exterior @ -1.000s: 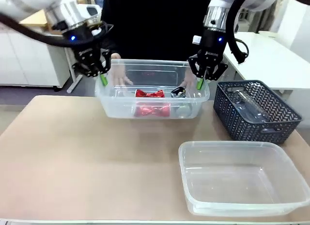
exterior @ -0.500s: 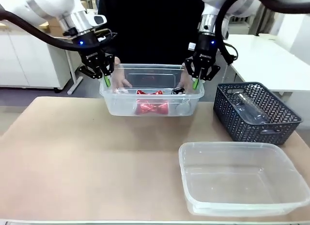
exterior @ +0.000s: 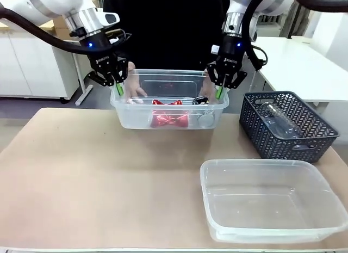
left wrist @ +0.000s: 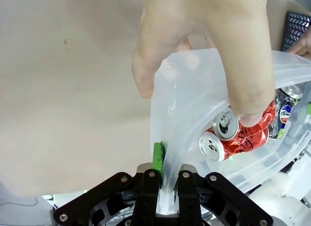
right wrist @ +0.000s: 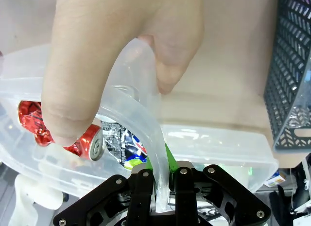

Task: Sort the waste into each basket.
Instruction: Release the Organizing box you were holding.

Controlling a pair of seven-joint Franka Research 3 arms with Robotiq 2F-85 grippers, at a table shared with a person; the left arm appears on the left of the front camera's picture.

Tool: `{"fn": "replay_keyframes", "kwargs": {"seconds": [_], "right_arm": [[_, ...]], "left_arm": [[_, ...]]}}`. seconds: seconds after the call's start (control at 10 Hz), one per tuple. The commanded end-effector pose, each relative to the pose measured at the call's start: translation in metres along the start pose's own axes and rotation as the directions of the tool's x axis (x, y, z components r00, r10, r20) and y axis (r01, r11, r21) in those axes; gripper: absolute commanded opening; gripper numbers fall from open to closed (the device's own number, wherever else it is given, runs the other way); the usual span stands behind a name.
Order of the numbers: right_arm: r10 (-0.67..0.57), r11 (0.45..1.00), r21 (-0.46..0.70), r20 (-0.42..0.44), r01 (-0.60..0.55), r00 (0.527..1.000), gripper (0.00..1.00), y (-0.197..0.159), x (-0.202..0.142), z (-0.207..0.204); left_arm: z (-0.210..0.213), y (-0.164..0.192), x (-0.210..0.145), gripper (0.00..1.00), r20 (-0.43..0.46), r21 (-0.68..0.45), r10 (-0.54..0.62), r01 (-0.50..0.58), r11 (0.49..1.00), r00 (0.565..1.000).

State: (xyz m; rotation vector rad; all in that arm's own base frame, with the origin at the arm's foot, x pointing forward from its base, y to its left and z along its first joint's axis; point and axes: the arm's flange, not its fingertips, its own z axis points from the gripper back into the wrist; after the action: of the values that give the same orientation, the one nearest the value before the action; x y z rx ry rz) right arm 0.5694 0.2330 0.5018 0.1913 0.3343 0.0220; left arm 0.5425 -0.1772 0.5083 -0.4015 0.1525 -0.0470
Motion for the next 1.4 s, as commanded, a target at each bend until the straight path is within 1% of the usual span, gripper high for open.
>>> {"fn": "replay_keyframes", "kwargs": {"seconds": [0.0,0.2,0.3,0.4,0.5,0.6,0.7,0.8,0.9,1.0,1.1,1.3], "right_arm": [[0.001,1.000,-0.002,0.006,-0.001,1.000,0.05,-0.001,-0.001,0.002],[0.001,1.000,-0.002,0.006,-0.001,1.000,0.05,-0.001,-0.001,0.002],[0.000,1.000,0.000,0.001,0.000,1.000,0.05,0.000,0.000,0.000],[0.012,1.000,0.022,0.106,-0.015,0.994,0.64,-0.008,-0.017,0.008],[0.021,0.999,0.038,0.186,-0.029,0.982,0.64,-0.009,-0.026,0.009],[0.046,0.996,0.058,0.246,-0.062,0.968,1.00,-0.010,-0.032,0.010],[0.044,0.995,0.070,0.278,-0.066,0.960,1.00,-0.011,-0.034,0.011],[0.050,0.993,0.090,0.317,-0.082,0.947,1.00,-0.012,-0.036,0.012],[0.053,0.992,0.087,0.345,-0.088,0.937,0.87,-0.012,-0.037,0.013],[0.053,0.994,0.072,0.374,-0.086,0.926,0.96,-0.012,-0.039,0.013],[0.070,0.992,0.069,0.395,-0.105,0.916,1.00,-0.014,-0.041,0.013],[0.084,0.990,0.073,0.382,-0.120,0.920,1.00,-0.018,-0.044,0.012]], "left_arm": [[0.005,0.000,-0.005,0.05,0.018,-0.006,0.000,0.000,1.000,1.000],[0.005,0.000,-0.005,0.05,0.018,-0.006,0.000,0.000,1.000,1.000],[0.000,0.000,0.000,0.05,0.000,0.000,0.000,0.000,1.000,1.000],[0.002,-0.009,0.001,0.64,0.011,0.001,-0.053,0.053,0.999,0.999],[0.002,-0.015,0.001,0.64,0.008,0.014,-0.069,0.069,0.998,0.998],[0.002,-0.017,-0.001,1.00,0.016,0.023,-0.058,0.058,0.998,0.998],[0.003,-0.016,-0.005,0.66,0.025,0.032,-0.046,0.045,0.998,0.999],[0.006,-0.014,-0.009,0.78,0.044,0.033,-0.039,0.038,0.999,0.998],[0.008,-0.012,-0.012,1.00,0.058,0.027,-0.033,0.032,0.999,0.998],[0.009,-0.012,-0.016,1.00,0.068,0.022,-0.038,0.036,0.999,0.997],[0.010,-0.011,-0.020,1.00,0.079,0.021,-0.035,0.034,0.999,0.996],[0.008,-0.009,-0.029,1.00,0.091,0.029,-0.024,0.021,0.999,0.996]]}}
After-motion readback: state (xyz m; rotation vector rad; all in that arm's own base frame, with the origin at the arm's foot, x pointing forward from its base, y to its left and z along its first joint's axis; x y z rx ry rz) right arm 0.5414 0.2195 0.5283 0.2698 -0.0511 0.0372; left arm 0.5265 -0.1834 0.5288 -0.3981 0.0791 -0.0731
